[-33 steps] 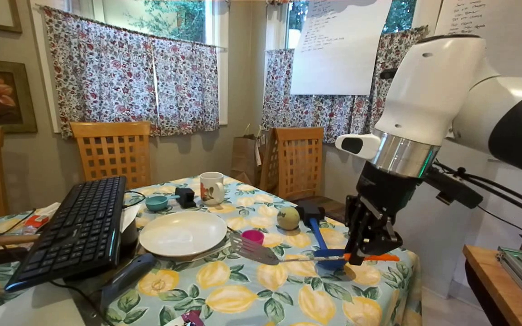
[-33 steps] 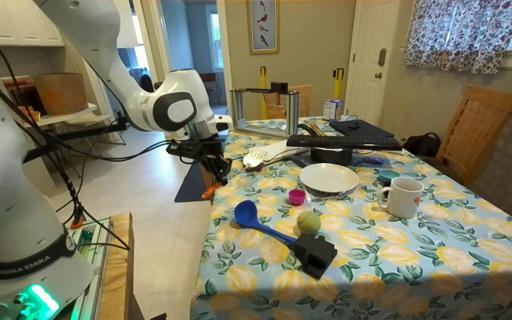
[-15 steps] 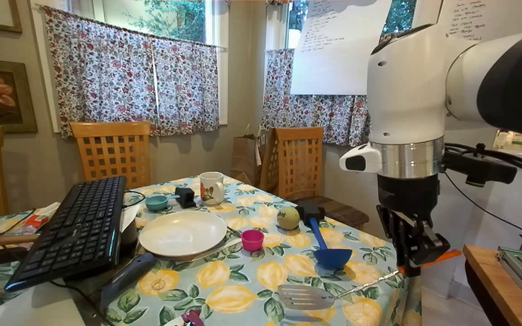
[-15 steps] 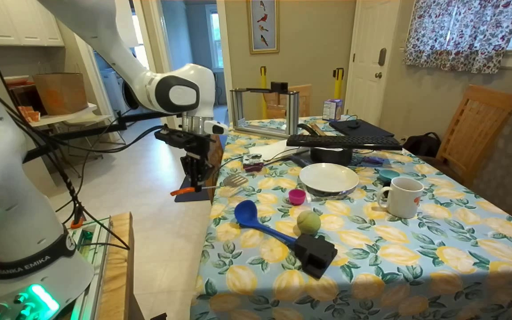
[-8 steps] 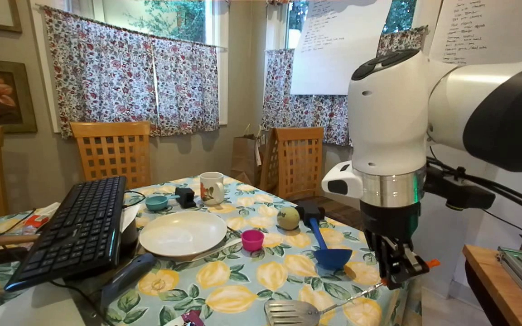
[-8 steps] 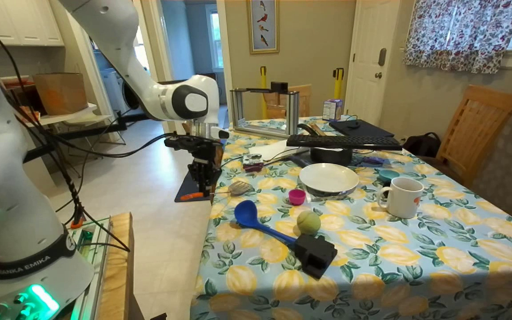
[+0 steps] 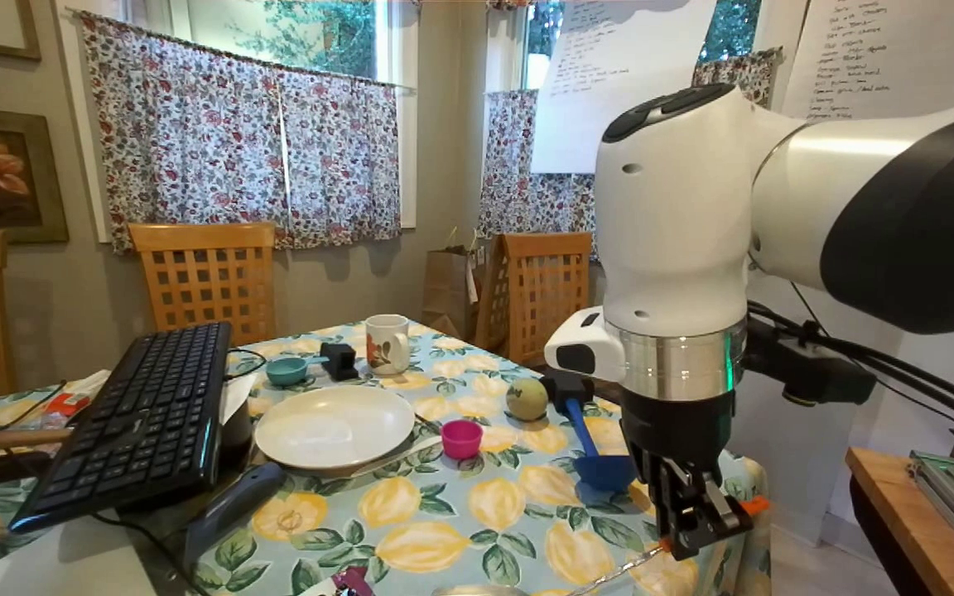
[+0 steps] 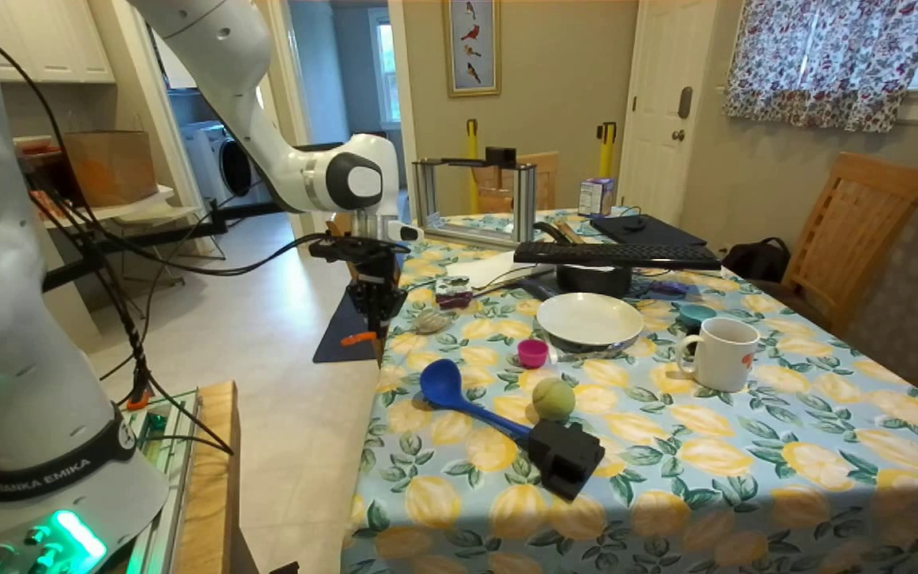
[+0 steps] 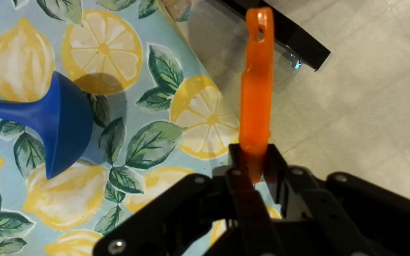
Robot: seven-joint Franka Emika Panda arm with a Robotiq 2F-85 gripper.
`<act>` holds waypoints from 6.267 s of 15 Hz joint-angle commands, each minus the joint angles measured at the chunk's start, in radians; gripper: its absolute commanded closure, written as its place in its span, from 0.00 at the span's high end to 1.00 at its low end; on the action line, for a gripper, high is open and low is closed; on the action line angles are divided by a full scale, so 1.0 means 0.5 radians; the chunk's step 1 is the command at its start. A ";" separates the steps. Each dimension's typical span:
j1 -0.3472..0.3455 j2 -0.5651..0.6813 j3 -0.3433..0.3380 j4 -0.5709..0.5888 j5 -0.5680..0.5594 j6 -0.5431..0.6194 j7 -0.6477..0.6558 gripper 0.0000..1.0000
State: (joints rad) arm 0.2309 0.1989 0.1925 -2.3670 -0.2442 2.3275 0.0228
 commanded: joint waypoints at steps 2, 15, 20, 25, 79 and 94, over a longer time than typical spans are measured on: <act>0.014 0.002 -0.017 0.022 -0.039 -0.104 0.056 0.05; 0.082 0.280 -0.015 0.373 -0.197 -0.383 0.030 0.05; 0.160 0.466 -0.027 0.586 -0.285 -0.551 0.037 0.05; 0.213 0.591 -0.028 0.837 -0.321 -0.739 -0.012 0.05; 0.593 1.801 -0.152 2.987 -0.351 -2.084 -0.493 0.05; 0.585 1.494 -0.155 2.501 -0.322 -1.593 -0.408 0.05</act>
State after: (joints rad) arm 0.5308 1.0642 0.1010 -0.9369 -0.4035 1.4666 -0.2071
